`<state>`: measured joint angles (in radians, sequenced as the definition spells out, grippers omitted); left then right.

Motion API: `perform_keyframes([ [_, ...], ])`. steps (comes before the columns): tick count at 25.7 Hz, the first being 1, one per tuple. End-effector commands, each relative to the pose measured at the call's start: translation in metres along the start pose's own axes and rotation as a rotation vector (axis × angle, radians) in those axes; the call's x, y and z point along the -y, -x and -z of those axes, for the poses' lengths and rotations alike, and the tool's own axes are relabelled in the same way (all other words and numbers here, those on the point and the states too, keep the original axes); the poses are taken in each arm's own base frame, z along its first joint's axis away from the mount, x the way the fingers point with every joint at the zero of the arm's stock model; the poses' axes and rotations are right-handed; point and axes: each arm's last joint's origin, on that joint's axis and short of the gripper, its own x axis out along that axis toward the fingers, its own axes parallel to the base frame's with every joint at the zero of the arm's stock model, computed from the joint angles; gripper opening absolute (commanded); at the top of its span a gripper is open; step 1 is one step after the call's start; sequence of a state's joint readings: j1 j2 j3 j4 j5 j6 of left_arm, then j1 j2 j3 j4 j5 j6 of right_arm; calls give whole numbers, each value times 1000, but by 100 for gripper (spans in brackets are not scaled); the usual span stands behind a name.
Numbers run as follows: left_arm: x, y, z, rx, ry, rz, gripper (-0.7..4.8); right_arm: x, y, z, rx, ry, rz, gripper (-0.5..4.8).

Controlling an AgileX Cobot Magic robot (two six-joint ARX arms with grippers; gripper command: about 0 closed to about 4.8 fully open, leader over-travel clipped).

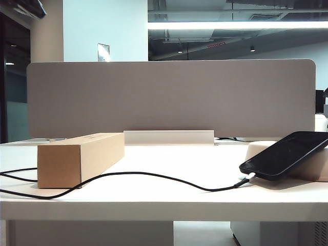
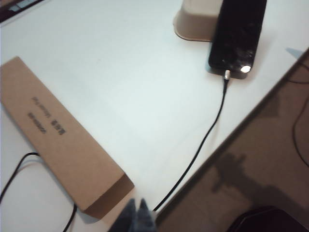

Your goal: Pick up the charging cable and the phone, plug the charging cable into the charging port on the phone, and finally place them back on the table.

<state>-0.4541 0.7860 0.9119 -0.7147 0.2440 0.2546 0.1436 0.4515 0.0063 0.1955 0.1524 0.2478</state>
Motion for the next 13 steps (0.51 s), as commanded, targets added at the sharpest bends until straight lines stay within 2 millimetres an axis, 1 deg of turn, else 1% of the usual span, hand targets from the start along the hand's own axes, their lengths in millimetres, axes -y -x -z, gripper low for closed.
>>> perform_keyframes([
  [1,1,7,-1,29,-3,-16,-6,1,0,2,-10,4,6,-1],
  [6,2,15,2,46,-10,-77,-6,1,0,4,-30,11,11,-1],
  [9,4,13,17,55,-11,-138,-6,3,0,10,-87,20,25,-1],
  [10,5,10,25,74,6,-168,-6,3,0,11,-102,23,29,-1],
  [13,5,4,38,136,65,-221,-6,3,1,12,-110,24,31,-1],
])
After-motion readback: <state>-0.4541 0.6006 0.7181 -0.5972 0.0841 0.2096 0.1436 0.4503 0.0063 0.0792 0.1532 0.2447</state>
